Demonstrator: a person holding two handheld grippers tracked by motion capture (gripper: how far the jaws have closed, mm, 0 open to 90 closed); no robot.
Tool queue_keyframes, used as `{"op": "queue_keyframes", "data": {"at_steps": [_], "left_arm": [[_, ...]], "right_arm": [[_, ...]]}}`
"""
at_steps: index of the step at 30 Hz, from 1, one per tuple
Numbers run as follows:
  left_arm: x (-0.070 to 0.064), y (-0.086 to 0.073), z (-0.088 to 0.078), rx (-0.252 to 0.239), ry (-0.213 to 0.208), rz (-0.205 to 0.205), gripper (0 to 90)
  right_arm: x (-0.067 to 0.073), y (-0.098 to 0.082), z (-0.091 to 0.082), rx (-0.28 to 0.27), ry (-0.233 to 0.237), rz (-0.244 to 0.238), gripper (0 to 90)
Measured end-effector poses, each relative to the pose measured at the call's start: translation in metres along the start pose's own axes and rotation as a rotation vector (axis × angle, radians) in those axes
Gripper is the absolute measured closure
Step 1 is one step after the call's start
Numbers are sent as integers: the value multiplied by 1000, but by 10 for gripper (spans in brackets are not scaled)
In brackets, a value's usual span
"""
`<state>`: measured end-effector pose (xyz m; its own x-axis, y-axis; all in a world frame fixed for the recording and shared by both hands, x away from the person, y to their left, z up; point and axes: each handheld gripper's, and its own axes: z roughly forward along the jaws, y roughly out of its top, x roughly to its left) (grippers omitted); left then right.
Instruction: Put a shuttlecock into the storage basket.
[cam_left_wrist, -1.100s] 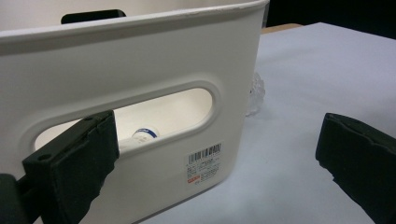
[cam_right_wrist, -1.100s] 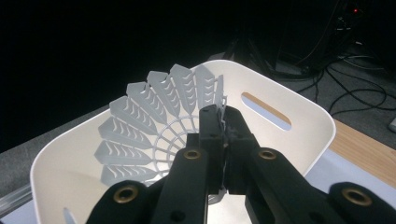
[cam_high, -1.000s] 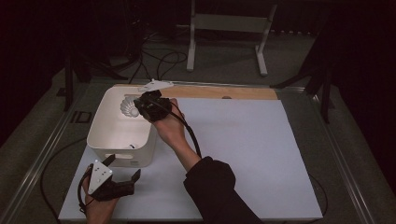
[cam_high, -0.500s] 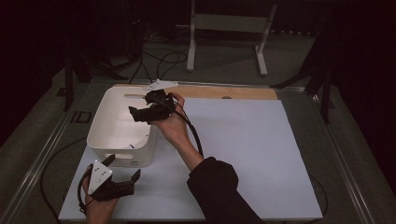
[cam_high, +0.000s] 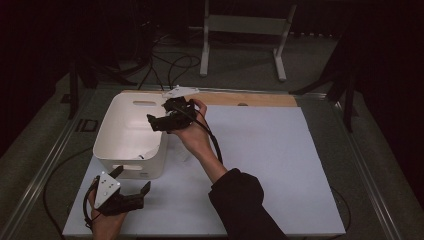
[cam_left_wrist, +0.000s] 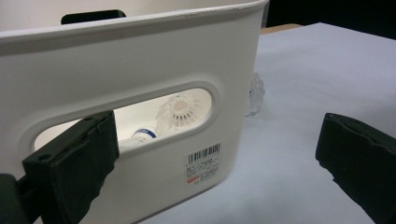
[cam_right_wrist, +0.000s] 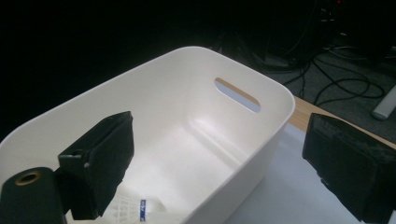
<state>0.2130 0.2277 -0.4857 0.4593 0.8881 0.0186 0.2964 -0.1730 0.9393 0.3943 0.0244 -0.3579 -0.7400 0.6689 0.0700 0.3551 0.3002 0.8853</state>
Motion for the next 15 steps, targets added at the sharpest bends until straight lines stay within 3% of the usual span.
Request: {"op": "queue_keyframes", "data": {"at_steps": [15], "left_arm": [[0,0,0,1,0,-1,0]], "right_arm": [[-6,-4,-11,5,-12,-16,85]]}}
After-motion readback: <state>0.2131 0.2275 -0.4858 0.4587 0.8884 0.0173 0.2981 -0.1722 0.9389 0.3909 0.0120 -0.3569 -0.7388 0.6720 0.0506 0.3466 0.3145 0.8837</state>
